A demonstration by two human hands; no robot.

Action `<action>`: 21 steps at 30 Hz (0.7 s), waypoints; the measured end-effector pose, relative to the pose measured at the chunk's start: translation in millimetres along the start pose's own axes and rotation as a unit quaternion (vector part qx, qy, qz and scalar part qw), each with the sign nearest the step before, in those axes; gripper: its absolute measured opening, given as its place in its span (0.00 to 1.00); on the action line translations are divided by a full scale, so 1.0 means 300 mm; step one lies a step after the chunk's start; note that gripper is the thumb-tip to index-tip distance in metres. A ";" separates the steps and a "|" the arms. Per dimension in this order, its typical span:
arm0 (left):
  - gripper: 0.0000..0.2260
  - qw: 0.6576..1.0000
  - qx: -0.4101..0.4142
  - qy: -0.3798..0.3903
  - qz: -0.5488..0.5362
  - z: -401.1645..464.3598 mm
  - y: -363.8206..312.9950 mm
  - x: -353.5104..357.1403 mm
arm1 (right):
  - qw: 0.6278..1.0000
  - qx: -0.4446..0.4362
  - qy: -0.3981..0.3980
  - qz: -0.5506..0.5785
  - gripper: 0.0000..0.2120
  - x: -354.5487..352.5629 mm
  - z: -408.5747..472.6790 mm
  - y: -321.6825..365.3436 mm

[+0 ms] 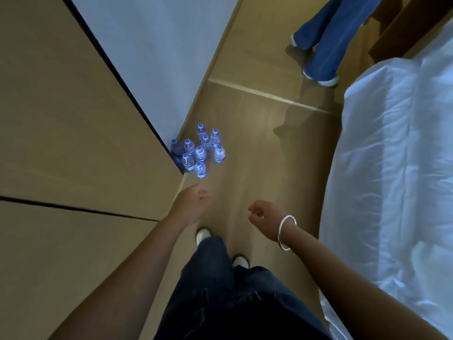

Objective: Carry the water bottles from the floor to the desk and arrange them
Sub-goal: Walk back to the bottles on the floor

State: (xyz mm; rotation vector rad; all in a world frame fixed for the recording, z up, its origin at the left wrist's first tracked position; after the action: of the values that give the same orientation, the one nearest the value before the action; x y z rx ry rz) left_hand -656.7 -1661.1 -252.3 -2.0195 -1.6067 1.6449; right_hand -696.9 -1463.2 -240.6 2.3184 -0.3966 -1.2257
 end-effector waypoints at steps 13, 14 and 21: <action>0.10 0.989 -0.139 0.054 -0.005 0.691 0.107 0.044 | 0.994 0.032 0.084 -0.053 0.13 0.097 0.687 0.197; 0.11 0.987 -0.150 0.053 -0.004 0.740 0.124 0.045 | 0.992 0.027 0.104 -0.068 0.13 0.122 0.737 0.220; 0.16 0.981 -0.189 0.033 -0.005 0.981 0.295 0.189 | 0.984 0.031 0.141 -0.102 0.11 0.316 1.094 0.190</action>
State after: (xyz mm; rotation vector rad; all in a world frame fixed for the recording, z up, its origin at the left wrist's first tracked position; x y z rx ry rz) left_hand -827.4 -1809.0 -468.3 -2.1949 -2.0272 1.3312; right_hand -918.4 -1647.1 -433.0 2.5918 -0.1012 -0.9639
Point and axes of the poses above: each hand's wrist, its own z-axis towards the middle knuckle, its own x-axis out of the palm, y = z × x, the point moved 10 cm from there along z, towards the middle knuckle, and after that the axes turned 13 degrees about -y, right-handed, at the moved point
